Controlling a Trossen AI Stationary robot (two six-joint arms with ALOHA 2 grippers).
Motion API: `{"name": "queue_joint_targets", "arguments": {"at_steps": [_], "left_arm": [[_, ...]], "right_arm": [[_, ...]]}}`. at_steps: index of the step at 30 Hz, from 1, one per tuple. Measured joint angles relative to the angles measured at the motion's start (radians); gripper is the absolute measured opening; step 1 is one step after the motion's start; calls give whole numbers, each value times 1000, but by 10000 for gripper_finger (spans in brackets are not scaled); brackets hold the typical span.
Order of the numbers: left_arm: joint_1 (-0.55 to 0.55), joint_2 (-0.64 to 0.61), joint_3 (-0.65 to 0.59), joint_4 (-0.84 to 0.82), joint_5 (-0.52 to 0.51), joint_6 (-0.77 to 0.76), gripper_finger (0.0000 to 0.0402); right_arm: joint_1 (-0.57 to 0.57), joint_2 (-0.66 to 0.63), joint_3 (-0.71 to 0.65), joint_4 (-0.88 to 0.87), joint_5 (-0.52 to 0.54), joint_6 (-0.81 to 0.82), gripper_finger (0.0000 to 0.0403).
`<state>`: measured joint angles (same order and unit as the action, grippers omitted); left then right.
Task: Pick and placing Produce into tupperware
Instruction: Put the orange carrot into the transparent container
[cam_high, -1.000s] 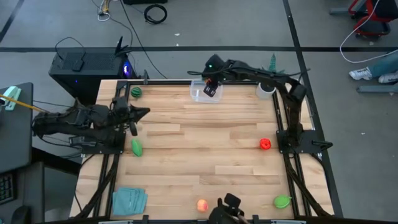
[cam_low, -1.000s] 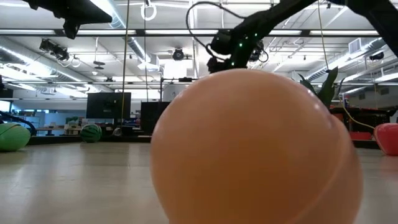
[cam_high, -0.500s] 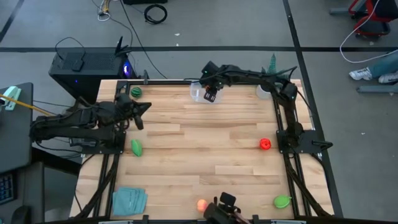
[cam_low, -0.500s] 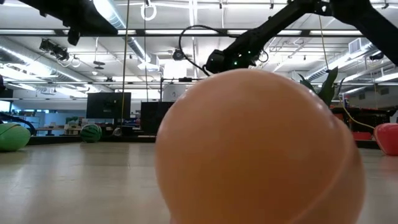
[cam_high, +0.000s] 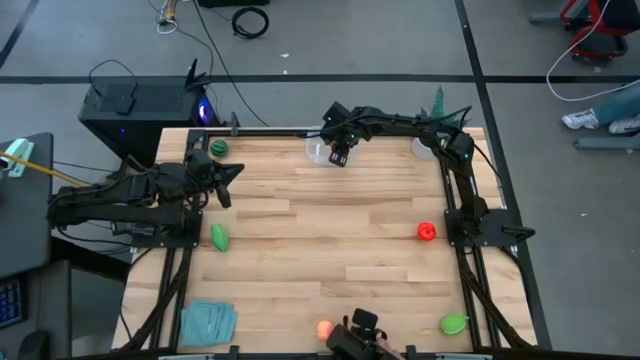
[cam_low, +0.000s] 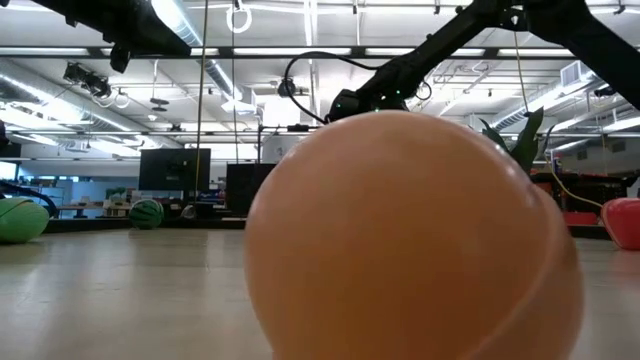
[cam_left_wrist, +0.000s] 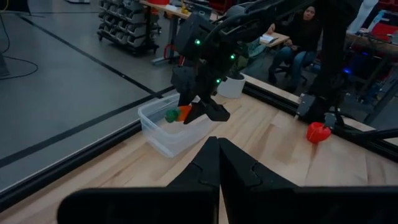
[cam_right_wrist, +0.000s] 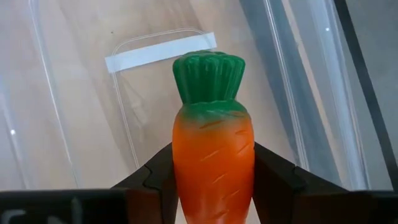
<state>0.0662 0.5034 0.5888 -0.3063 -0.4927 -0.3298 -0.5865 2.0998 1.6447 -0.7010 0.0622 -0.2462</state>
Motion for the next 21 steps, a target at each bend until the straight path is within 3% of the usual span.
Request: {"name": "queue_joint_targets", "arguments": {"at_steps": [14, 21], "left_arm": [[0, 0, 0, 1, 0, 0, 14], [0, 0, 0, 1, 0, 0, 5]], "right_arm": [[0, 0, 0, 0, 0, -12, 172], [0, 0, 0, 0, 0, -11, 204]]}}
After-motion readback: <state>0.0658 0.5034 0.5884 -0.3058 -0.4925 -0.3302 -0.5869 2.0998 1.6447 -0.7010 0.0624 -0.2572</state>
